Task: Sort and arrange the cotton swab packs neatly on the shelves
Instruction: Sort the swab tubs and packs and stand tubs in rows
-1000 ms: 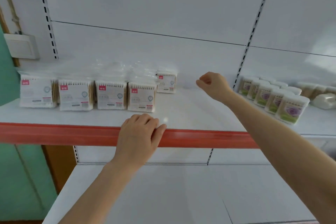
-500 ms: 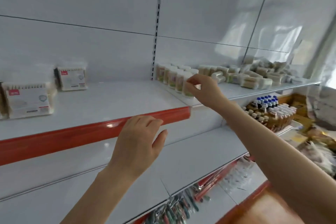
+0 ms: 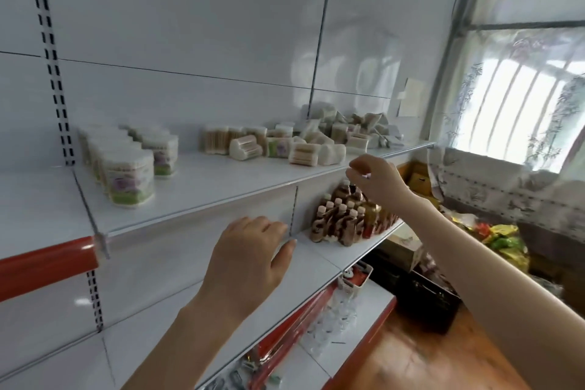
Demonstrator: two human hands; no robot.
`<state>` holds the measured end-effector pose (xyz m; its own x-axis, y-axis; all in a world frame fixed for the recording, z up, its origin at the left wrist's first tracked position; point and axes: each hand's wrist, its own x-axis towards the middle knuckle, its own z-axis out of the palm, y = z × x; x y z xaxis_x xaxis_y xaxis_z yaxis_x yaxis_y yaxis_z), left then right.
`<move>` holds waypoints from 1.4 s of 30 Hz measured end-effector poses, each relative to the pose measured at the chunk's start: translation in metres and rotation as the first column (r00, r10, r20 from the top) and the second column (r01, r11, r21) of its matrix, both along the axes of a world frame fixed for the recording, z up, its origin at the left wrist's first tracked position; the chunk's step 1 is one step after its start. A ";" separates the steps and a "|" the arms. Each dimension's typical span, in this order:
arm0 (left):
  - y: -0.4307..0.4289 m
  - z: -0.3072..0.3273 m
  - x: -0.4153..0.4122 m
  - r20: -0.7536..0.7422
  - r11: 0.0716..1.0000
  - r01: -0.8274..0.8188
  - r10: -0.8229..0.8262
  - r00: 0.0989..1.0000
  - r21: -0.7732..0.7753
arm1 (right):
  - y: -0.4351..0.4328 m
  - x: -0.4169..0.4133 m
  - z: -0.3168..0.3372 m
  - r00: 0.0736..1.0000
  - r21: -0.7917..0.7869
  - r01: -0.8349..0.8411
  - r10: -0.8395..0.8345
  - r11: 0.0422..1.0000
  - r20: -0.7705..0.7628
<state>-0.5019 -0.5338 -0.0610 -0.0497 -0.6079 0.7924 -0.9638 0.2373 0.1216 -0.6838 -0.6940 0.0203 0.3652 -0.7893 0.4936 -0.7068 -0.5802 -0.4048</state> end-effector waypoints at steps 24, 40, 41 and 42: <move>-0.274 0.031 0.009 0.022 0.986 -0.164 0.165 0.986 -0.012 | -0.298 0.044 0.017 0.975 -0.001 -0.189 0.188 0.982 0.120; -0.335 0.052 -0.015 -0.119 0.833 -0.552 0.546 0.830 -0.032 | -0.484 0.124 0.035 0.936 0.149 -0.321 0.337 0.935 -0.098; -0.338 0.052 -0.018 -0.124 0.814 -0.579 0.572 0.811 -0.031 | -0.489 0.129 0.034 0.923 0.174 -0.331 0.356 0.927 -0.143; -0.340 0.051 -0.021 -0.130 0.800 -0.600 0.591 0.796 -0.033 | -0.491 0.134 0.032 0.907 0.187 -0.337 0.372 0.923 -0.198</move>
<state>-0.5226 -0.8742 -0.0100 0.3917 -0.4330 0.8118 -0.8991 -0.3675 0.2378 -0.5500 -1.1850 0.0527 0.7219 -0.6433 0.2550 -0.5477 -0.7563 -0.3577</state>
